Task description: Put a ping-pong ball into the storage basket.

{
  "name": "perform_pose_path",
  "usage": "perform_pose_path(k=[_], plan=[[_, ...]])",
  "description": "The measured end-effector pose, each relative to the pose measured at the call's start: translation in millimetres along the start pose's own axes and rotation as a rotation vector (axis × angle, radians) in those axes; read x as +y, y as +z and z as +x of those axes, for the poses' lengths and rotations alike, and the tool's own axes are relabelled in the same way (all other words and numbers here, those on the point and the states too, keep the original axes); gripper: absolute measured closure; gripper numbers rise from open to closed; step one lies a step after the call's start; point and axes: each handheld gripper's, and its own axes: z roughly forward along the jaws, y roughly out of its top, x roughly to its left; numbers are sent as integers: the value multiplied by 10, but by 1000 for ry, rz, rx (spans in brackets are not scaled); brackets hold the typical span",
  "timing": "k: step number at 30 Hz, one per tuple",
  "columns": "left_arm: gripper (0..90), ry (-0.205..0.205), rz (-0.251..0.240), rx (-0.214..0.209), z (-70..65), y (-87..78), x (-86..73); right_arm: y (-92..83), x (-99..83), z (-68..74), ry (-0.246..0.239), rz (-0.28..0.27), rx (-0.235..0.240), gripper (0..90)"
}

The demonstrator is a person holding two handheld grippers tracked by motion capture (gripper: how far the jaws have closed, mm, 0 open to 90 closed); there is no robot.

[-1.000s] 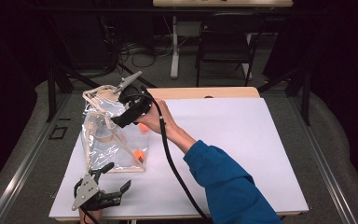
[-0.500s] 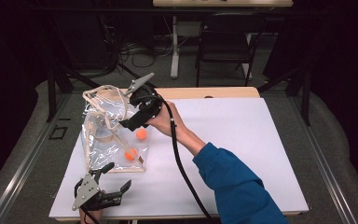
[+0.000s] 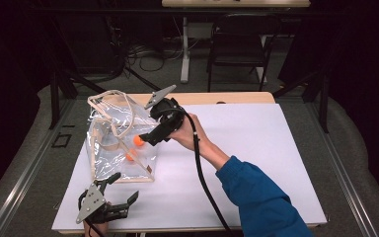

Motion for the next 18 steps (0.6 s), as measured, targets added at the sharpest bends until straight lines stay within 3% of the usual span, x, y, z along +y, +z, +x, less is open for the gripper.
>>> perform_pose_path(k=[18], plan=[[158,6,5,-9,1,2,1,-191,-360,-33,3,16,-32,0]])
